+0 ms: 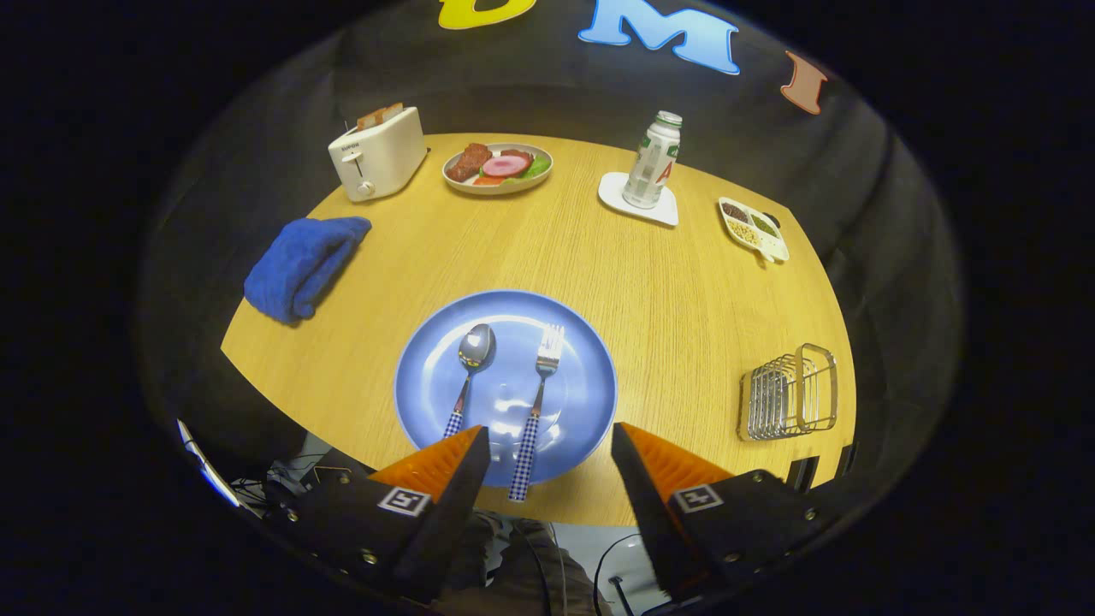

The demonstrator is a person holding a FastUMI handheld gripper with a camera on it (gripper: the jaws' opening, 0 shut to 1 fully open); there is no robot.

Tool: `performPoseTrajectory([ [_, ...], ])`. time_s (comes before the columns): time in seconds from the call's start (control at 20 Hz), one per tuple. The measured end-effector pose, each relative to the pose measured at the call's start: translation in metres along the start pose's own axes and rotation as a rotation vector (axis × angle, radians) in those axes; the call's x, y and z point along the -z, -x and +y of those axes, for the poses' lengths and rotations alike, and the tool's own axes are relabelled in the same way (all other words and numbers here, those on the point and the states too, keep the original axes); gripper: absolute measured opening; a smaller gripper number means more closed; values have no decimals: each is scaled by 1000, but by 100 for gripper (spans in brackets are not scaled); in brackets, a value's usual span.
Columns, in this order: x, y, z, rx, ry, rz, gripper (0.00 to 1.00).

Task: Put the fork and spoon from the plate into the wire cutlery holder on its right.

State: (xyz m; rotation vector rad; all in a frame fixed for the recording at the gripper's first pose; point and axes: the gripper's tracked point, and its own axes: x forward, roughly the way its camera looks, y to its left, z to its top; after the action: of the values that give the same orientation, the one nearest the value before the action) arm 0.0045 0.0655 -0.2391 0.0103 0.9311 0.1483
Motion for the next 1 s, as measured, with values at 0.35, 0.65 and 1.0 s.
performPoseTrajectory([
  [0.35,14,-31,11,2,57,114,79],
  [0.65,25,-62,13,14,56,210,54],
  [1.0,33,-72,12,-21,-16,348,5],
])
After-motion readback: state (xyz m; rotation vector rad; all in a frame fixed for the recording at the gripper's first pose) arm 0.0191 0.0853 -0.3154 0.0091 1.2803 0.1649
